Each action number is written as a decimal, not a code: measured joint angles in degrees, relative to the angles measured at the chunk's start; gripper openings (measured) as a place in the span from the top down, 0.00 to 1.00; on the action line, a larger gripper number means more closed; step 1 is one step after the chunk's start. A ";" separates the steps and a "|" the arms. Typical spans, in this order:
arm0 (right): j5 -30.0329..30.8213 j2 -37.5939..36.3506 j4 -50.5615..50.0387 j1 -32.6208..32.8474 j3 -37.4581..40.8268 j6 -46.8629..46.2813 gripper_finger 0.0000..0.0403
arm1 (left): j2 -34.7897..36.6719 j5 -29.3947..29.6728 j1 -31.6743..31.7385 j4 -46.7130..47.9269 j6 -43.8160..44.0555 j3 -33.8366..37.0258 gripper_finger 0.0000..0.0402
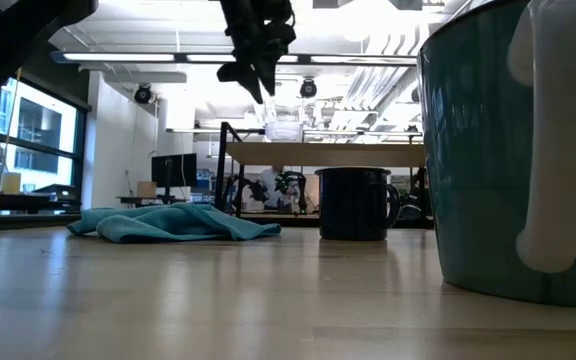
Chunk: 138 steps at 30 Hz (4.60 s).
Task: Stack small to large cups/mugs on shelf
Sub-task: Put the transparent mug on the shelf
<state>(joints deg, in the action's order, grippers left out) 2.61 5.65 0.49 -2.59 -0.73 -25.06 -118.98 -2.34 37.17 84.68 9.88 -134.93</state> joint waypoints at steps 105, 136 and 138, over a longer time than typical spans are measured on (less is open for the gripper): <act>-1.11 0.02 -0.21 0.02 0.00 -4.60 0.67 | -3.10 5.34 -0.04 -7.95 -44.03 0.00 1.00; -1.75 0.00 -0.31 0.02 0.00 -4.55 0.67 | -3.10 4.20 1.14 -4.12 -26.60 0.00 0.75; -1.75 0.00 -0.31 0.00 0.00 -4.50 0.67 | -3.10 2.68 1.40 -2.61 -23.70 0.00 0.73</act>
<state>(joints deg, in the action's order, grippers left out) 0.86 5.65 0.19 -2.59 -0.73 -29.56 -122.08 0.34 38.57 82.08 -13.82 -134.93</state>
